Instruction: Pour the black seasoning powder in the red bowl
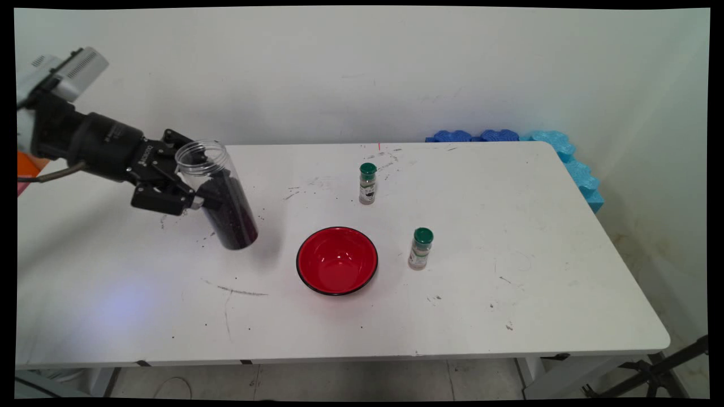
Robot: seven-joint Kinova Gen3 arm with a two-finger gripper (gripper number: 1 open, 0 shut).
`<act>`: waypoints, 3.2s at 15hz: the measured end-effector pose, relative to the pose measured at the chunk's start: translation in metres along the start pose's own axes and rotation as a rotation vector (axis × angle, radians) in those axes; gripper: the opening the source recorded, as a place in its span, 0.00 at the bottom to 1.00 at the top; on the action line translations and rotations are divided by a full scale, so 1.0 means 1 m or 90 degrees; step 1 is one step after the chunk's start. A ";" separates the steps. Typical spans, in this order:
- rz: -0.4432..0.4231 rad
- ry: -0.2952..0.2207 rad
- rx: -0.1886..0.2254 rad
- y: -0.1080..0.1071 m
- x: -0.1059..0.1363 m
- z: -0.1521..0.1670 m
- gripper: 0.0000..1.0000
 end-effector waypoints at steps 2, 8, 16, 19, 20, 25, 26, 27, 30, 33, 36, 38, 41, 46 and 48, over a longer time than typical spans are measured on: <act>-0.008 0.005 -0.013 0.013 0.010 0.000 0.00; -0.022 0.020 -0.060 0.044 0.039 0.019 0.00; -0.043 0.019 -0.110 0.053 0.063 0.061 0.00; -0.061 0.015 -0.112 0.049 0.068 0.080 0.00; -0.071 0.013 -0.114 0.047 0.069 0.087 0.00; -0.103 -0.006 -0.129 0.040 0.066 0.118 0.00; -0.117 -0.012 -0.132 0.038 0.065 0.123 0.00; -0.135 -0.018 -0.134 0.037 0.063 0.127 0.00; -0.187 -0.027 -0.140 0.033 0.061 0.137 0.00; -0.257 -0.033 -0.149 0.029 0.059 0.146 0.00; -0.332 -0.040 -0.162 0.026 0.058 0.153 0.00; -0.376 -0.046 -0.170 0.024 0.056 0.158 0.00; -0.420 -0.054 -0.173 0.018 0.051 0.163 0.00; -0.492 -0.066 -0.198 0.012 0.044 0.169 0.00; -0.531 -0.071 -0.204 0.009 0.041 0.171 0.00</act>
